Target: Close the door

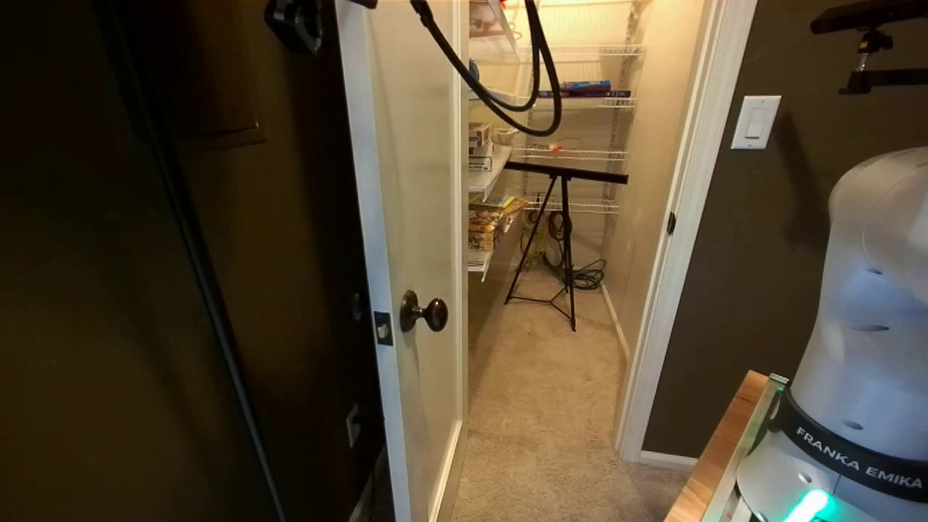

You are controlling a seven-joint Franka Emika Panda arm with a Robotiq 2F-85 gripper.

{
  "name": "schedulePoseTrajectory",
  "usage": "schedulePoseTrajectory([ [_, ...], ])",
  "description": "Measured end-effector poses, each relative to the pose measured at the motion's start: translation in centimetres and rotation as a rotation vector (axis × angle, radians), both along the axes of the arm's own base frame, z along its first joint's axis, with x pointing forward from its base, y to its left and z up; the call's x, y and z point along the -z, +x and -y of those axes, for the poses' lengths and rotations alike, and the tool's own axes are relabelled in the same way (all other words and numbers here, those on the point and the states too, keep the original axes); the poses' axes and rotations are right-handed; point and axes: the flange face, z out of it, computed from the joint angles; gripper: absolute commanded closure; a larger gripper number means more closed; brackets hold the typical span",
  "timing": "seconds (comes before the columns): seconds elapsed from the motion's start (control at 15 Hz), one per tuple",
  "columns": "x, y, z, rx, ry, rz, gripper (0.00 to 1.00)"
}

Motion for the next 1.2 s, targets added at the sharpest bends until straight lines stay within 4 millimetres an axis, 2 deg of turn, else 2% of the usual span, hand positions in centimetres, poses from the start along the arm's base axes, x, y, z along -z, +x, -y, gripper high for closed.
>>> schedulePoseTrajectory([
  [0.4,0.3,-3.2,2.8,0.096,-0.031,-0.012,0.00],
  [0.87,0.5,-6.6,8.3,0.322,-0.022,-0.031,0.00],
  [1.0,1.2,-5.4,11.7,0.406,-0.021,-0.038,0.00],
  [1.2,2.9,-1.5,19.4,0.556,-0.001,-0.083,0.00],
])
